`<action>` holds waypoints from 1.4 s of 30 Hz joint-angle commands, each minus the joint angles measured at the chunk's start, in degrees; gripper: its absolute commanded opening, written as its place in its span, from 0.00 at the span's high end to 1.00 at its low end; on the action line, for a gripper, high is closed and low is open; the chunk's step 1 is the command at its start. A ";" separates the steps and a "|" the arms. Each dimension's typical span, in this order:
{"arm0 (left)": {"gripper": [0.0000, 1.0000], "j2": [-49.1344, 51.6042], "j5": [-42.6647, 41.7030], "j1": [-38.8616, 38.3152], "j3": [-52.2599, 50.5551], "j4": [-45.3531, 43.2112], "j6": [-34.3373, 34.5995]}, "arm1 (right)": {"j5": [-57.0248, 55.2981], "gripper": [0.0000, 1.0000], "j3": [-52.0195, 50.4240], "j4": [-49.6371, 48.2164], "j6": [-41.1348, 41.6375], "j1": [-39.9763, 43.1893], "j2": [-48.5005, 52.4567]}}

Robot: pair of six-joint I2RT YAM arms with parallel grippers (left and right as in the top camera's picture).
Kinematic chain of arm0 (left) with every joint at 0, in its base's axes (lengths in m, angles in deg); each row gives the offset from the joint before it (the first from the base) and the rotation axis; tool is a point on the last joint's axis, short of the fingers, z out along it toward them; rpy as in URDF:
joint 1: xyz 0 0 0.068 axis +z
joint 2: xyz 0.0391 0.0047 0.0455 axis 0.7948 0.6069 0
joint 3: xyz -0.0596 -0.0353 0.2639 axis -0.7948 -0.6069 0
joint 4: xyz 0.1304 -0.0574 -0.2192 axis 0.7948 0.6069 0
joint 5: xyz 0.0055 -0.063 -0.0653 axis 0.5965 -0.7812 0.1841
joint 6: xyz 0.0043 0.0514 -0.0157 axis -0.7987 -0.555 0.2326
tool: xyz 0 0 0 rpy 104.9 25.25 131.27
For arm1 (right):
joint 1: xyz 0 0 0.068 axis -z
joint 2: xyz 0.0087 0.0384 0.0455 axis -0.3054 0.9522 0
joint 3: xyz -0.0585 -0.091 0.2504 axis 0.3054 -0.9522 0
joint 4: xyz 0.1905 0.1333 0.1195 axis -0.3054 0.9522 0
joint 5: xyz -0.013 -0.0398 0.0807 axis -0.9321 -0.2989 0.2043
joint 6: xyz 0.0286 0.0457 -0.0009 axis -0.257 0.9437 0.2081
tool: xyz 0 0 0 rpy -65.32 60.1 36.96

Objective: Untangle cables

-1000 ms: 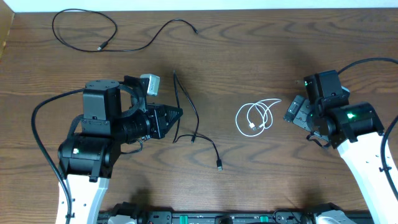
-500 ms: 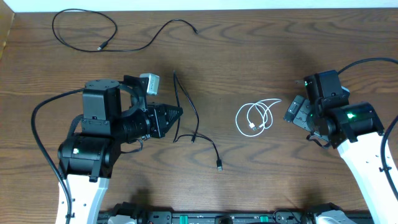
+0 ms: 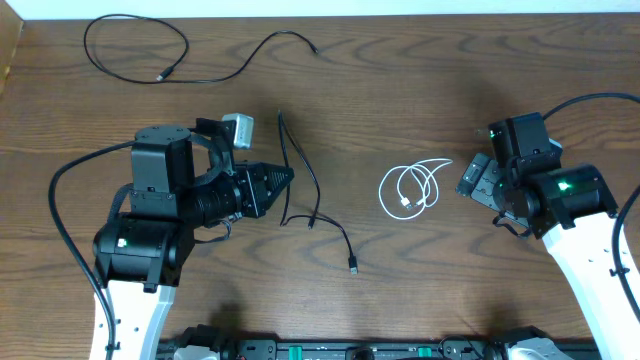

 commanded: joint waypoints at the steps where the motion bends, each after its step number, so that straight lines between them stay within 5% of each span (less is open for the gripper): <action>1: 0.93 -0.09 3.28 0.02 1.27 -0.39 5.07 | -1.31 0.01 0.28 0.15 -0.39 0.24 -0.59; 37: 0.93 -0.09 6.91 0.02 1.27 -8.28 6.54 | -1.31 0.01 0.28 0.15 -0.39 0.24 -0.59; 42: 0.93 -0.09 13.57 0.02 1.27 -8.59 9.51 | -1.31 0.01 0.28 0.15 -0.39 0.24 -0.59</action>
